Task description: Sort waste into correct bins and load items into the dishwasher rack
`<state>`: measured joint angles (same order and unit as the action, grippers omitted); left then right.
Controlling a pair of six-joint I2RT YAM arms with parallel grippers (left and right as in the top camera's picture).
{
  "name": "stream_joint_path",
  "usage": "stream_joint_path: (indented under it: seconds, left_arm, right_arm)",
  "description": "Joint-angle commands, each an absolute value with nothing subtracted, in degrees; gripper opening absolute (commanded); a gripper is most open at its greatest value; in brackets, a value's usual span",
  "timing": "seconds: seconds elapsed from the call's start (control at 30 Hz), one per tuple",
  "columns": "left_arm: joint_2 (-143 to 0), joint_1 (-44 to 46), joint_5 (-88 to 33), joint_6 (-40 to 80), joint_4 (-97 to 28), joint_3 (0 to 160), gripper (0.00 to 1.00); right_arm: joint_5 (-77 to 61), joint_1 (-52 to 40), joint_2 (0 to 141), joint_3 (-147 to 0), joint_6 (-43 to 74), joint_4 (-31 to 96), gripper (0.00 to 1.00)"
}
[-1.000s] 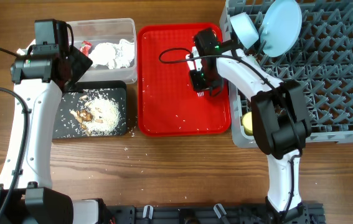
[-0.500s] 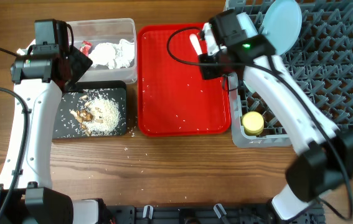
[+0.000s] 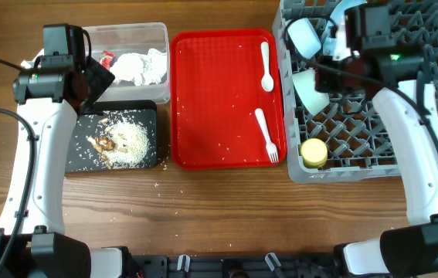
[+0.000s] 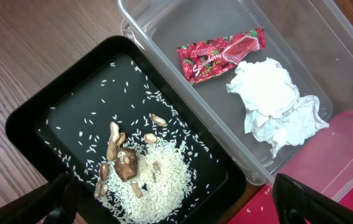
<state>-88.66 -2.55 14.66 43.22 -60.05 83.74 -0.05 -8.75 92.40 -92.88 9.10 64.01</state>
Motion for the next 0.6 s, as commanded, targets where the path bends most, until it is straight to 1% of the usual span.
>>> stream_joint_path:
  seconds: [0.0,0.1,0.3,0.43,0.57]
  left_arm:
    - [-88.82,-2.74,14.59,44.16,-60.05,84.16,1.00]
    - [-88.82,-2.74,14.59,44.14,-60.07,84.16,1.00]
    - [-88.82,-2.74,14.59,44.14,-60.07,84.16,1.00]
    - [-88.82,-2.74,14.59,44.14,-60.07,84.16,1.00]
    - [-88.82,-2.74,14.59,44.14,-60.07,84.16,1.00]
  right_arm:
    - [-4.19,-14.74,91.46,-92.75,7.62,63.77,0.33]
    - [-4.32,-19.44,93.36,-92.29,9.02,65.17,0.38]
    - [-8.60,-23.59,100.97,-92.12,9.61,70.48,0.38]
    - [-6.96,-23.77,107.53,-92.09,14.72,72.12,0.38]
    - [-8.27,-23.77,113.93,-92.09,15.42,72.73,0.38]
